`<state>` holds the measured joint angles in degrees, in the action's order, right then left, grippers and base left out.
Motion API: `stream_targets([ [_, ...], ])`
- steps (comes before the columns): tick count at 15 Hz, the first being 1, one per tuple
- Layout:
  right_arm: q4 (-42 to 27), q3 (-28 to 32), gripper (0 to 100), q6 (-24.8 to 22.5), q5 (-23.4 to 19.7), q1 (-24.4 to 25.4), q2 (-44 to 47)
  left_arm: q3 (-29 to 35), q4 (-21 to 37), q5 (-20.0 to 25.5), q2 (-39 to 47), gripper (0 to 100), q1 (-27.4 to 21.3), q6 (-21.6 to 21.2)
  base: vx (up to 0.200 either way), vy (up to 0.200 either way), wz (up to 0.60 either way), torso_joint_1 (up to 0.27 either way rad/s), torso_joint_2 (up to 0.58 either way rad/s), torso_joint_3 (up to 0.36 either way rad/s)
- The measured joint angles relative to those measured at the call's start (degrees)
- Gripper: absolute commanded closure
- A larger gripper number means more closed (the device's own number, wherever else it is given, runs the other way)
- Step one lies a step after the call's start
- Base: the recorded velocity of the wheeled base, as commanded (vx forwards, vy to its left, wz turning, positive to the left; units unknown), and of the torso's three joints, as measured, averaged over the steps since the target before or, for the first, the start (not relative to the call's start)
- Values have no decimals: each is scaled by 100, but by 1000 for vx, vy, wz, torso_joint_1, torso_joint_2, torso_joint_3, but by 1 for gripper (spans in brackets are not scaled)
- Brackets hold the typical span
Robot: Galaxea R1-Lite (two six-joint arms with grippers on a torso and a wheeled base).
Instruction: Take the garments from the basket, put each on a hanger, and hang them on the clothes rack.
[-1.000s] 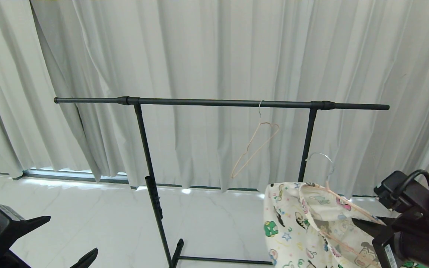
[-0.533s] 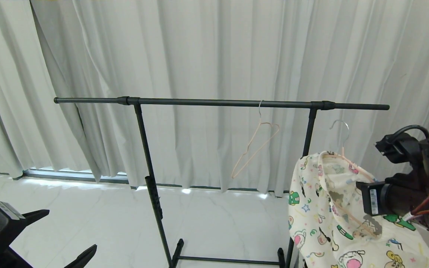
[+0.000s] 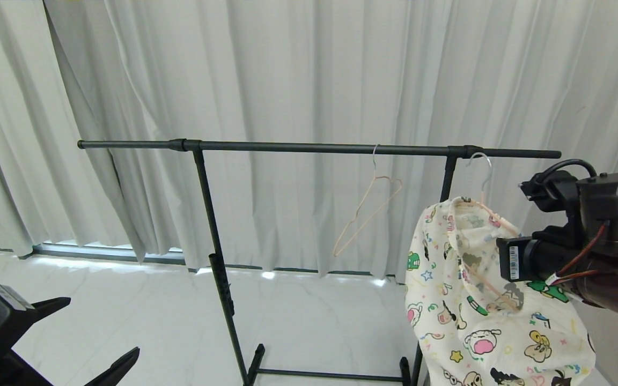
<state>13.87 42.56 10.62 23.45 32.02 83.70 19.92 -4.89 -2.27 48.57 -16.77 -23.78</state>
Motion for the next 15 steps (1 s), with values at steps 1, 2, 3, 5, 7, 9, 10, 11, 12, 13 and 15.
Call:
stream_targets([
  [1,9,0,100,-33,-2,0,15,0,-1,2,0,0,0,-2,200,0,0,-7,2,2],
  [2,38,2,100,-46,2,-5,30,0,0,0,2,0,-1,-2,200,0,0,12,2,7],
  [3,84,2,100,-52,9,-6,59,0,0,0,7,0,-6,-2,200,0,0,27,7,-2],
  [5,260,7,100,-101,11,-11,117,-5,0,0,7,0,-30,-2,200,0,0,5,0,0],
  [7,266,5,100,-268,11,-107,157,-7,-1,0,7,0,-130,-2,200,0,0,5,2,2],
  [9,350,0,100,-364,11,-286,185,-7,-1,0,16,0,-244,-5,200,0,0,2,-2,2],
  [10,375,-2,100,-371,11,-358,194,-7,0,0,20,0,-266,-5,200,0,0,7,-2,7],
  [11,386,-9,100,-371,11,-395,199,-7,-4,2,24,0,-279,-2,200,0,0,-2,2,7],
  [12,386,-11,100,-369,13,-417,205,-7,-1,0,27,0,-285,-2,200,0,0,-2,-2,2],
  [13,391,-15,100,-369,11,-424,213,-7,0,0,29,0,-290,-2,200,0,0,2,7,2],
  [15,530,-22,100,-367,11,-435,255,-11,0,0,29,0,-290,-7,200,0,0,0,-2,2],
])
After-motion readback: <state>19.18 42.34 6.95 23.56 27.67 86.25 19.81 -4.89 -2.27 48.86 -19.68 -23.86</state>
